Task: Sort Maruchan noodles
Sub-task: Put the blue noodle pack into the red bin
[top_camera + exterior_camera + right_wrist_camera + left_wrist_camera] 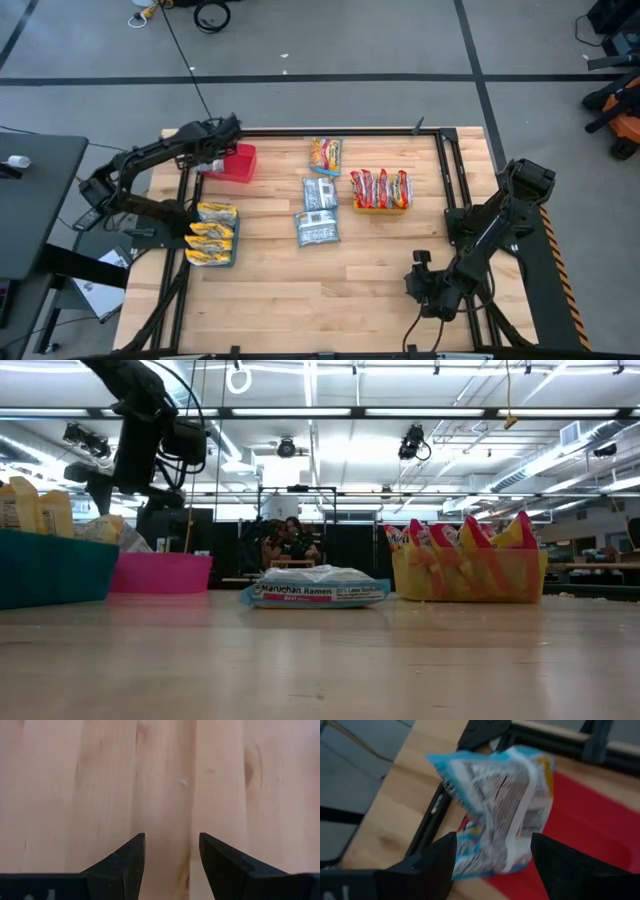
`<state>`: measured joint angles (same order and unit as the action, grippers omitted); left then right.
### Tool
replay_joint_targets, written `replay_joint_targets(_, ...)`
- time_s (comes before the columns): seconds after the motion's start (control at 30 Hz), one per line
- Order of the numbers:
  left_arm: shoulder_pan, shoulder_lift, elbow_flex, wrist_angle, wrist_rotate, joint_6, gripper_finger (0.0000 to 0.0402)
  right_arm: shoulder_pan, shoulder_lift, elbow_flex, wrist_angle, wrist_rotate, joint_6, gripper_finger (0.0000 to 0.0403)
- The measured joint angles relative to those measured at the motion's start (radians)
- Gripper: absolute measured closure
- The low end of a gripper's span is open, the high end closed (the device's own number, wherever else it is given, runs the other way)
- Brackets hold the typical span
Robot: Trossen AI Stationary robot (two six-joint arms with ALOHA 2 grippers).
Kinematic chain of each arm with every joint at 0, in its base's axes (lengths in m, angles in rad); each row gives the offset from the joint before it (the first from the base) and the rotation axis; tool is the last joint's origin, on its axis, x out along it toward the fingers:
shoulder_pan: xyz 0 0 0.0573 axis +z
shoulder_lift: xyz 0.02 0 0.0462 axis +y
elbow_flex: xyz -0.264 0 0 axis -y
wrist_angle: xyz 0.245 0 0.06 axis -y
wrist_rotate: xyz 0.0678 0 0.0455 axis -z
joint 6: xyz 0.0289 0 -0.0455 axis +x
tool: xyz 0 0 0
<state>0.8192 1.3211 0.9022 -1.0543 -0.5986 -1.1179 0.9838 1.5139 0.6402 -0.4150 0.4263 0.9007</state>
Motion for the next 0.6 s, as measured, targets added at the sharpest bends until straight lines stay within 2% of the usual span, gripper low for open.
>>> replay_joint_targets(0.17,0.05,-0.044,-0.105,0.145,0.014,0.03,0.0131,0.044,0.0,-0.028,0.002,0.021,0.084,0.0211)
replay_joint_targets(0.27,0.065,-0.054,-0.159,0.221,-0.015,0.032,0.0127,0.06,0.0,-0.042,0.003,0.021,0.122,0.0211)
replay_joint_targets(0.43,0.065,-0.053,-0.223,0.418,-0.027,0.191,0.0127,0.064,0.0,-0.051,-0.001,0.02,0.127,0.0211)
replay_joint_targets(0.53,0.068,-0.052,-0.26,0.533,-0.002,0.214,0.0137,0.051,0.0,-0.051,-0.001,0.021,0.103,0.0211)
replay_joint_targets(0.6,0.075,-0.052,-0.281,0.57,0.007,0.215,0.0161,0.04,-0.001,-0.051,-0.002,0.021,0.095,0.0211)
